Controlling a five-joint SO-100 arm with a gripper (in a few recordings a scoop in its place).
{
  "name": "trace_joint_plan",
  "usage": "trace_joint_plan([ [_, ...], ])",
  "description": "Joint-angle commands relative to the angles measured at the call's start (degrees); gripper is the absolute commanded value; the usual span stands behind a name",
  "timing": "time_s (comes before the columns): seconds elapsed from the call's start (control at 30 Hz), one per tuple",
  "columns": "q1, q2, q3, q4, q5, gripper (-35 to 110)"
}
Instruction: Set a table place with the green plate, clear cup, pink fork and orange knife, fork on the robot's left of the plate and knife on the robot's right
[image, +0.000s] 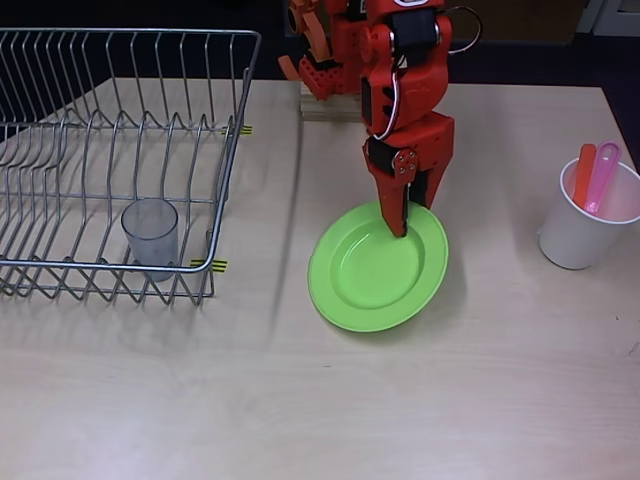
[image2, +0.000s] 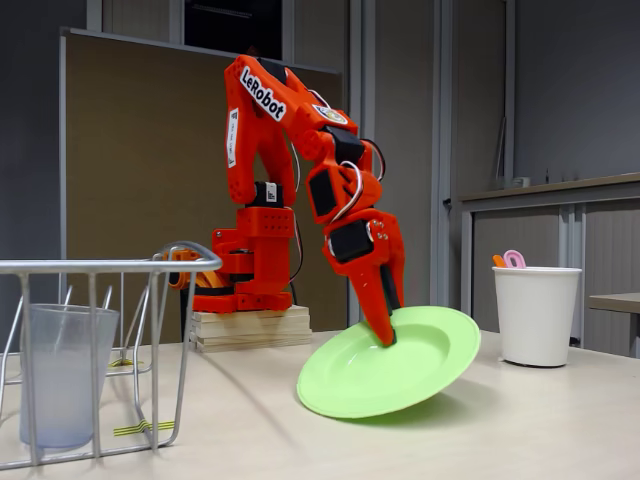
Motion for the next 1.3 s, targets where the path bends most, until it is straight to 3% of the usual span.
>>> trace_joint_plan([
  [0.0, 0.9, -4.0, 0.3, -0.3, 0.2, 2],
  [0.4, -11.4, -5.5, 4.0, -2.5, 19.0, 13],
  [0.8, -13.8, -3.3, 6.8, -7.1, 19.5, 27],
  [1.17, -24.5, 8.3, 10.8, -5.6, 30.5, 34],
  [1.27, -24.8, 10.5, 11.3, -5.5, 29.1, 38],
])
